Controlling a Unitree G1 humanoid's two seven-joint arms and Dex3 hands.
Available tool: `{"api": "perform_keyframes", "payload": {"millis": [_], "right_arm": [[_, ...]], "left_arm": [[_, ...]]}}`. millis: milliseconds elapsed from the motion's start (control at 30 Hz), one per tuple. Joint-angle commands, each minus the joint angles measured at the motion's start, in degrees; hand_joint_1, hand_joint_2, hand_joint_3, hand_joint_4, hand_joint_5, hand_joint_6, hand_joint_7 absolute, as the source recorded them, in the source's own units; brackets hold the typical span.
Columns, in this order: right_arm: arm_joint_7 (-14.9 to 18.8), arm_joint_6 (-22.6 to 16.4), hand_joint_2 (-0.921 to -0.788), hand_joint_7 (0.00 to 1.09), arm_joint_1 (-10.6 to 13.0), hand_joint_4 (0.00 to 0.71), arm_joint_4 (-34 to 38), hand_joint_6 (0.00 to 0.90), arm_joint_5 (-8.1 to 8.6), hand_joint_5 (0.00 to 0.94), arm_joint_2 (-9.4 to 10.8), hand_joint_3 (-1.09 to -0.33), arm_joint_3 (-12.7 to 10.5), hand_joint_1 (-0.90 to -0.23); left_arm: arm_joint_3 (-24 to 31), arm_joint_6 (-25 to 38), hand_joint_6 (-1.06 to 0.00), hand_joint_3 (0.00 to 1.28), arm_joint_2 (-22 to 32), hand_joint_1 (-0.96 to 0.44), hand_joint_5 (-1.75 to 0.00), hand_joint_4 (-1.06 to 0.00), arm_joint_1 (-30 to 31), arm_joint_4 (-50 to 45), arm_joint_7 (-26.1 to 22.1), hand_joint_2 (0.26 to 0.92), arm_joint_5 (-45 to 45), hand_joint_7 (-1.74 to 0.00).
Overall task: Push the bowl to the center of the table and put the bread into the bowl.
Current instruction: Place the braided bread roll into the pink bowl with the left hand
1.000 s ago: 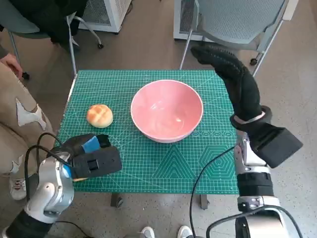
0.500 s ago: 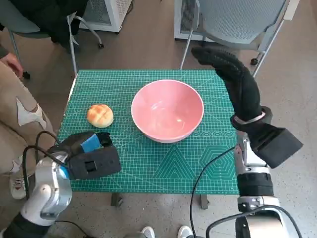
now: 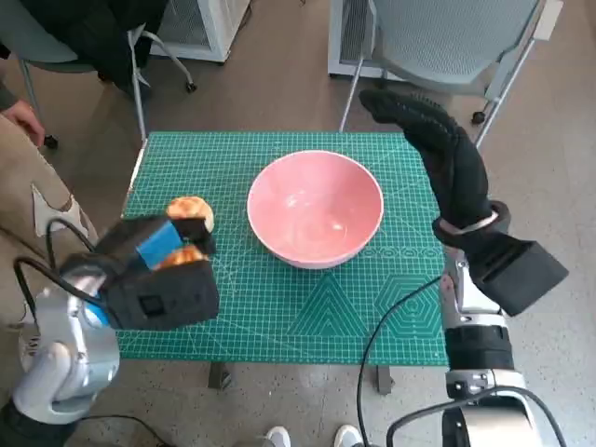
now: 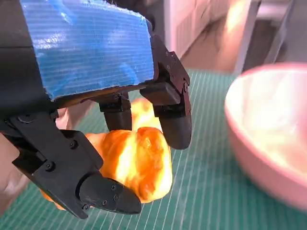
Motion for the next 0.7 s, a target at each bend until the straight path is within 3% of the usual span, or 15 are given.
{"api": "perform_keyframes", "payload": {"millis": [33, 500, 700], "right_arm": [[0.74, 0.62, -0.921, 0.44, 1.12, 0.143, 1.0, -0.001, 0.63, 0.0, 0.12, -0.851, 0.0, -0.692], [0.9, 0.46, -0.921, 0.44, 1.03, 0.142, 1.25, -0.001, 0.61, 0.0, 0.12, -0.851, -0.06, -0.696], [0.96, 0.24, -0.921, 0.44, 0.84, 0.142, 1.82, -0.001, 0.54, 0.0, 0.01, -0.851, -0.21, -0.696]], "left_arm": [[1.51, -0.2, -0.7, 0.21, 0.76, 0.0, -1.15, -0.8, -3.4, -2.92, -1.03, 0.803, 1.28, -1.01], [2.44, -0.86, -0.69, 0.13, -0.37, 0.0, -1.05, -0.83, -9.95, -4.58, -1.71, 0.837, 0.88, -1.08], [1.34, -0.45, -0.71, 0.14, -0.75, 0.0, -1.1, -0.82, -13.33, -3.77, -3.0, 0.836, 1.5, -1.02]]}}
